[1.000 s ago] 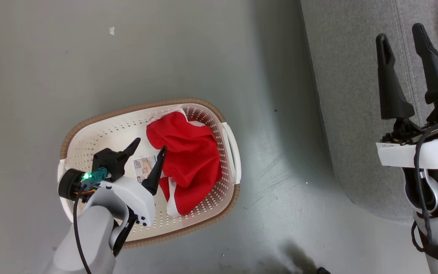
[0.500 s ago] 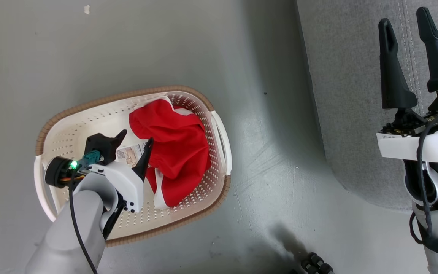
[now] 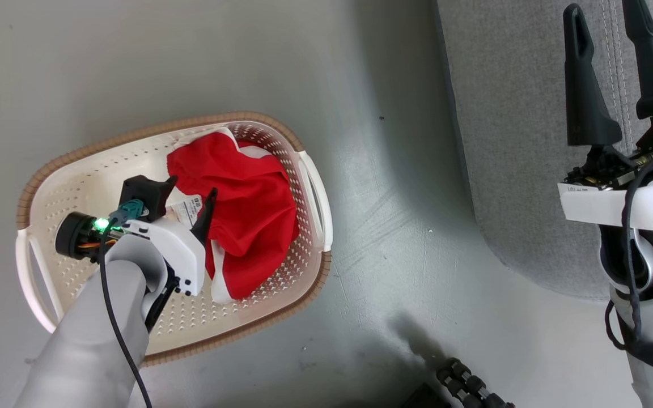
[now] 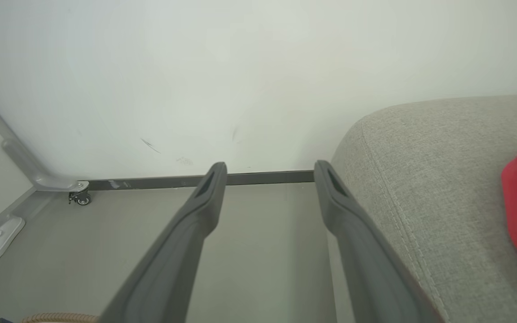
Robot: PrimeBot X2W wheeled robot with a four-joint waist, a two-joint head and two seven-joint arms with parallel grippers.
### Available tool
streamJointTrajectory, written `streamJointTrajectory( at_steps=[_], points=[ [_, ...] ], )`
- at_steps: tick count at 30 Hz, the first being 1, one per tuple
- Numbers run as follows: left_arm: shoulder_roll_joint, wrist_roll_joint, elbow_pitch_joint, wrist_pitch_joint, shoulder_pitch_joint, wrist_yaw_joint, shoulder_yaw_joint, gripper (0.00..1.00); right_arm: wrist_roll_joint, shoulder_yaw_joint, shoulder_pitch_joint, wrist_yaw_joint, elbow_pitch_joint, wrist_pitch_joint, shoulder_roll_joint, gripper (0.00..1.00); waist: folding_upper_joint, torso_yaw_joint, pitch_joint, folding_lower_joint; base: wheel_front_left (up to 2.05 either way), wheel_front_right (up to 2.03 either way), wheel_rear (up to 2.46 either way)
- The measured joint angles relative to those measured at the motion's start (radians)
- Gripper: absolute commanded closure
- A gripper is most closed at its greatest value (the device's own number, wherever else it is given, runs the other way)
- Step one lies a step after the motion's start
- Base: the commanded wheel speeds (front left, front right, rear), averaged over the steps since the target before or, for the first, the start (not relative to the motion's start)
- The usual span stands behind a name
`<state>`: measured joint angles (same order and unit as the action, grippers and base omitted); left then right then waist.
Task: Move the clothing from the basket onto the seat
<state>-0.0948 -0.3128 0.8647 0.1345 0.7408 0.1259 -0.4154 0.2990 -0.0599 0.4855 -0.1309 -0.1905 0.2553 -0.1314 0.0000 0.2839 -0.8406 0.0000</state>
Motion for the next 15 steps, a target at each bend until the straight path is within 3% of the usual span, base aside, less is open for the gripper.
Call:
streamJointTrajectory(
  at_steps=[15],
  points=[
    [-0.007, 0.01, 0.096, 0.012, 0.099, 0.0, -0.027, 0.0, 0.011, -0.019, 0.036, 0.0, -0.003, 0.0, 0.021, 0.0, 0.0, 0.039, -0.048, 0.0, 0.0, 0.0, 0.0]
  ],
)
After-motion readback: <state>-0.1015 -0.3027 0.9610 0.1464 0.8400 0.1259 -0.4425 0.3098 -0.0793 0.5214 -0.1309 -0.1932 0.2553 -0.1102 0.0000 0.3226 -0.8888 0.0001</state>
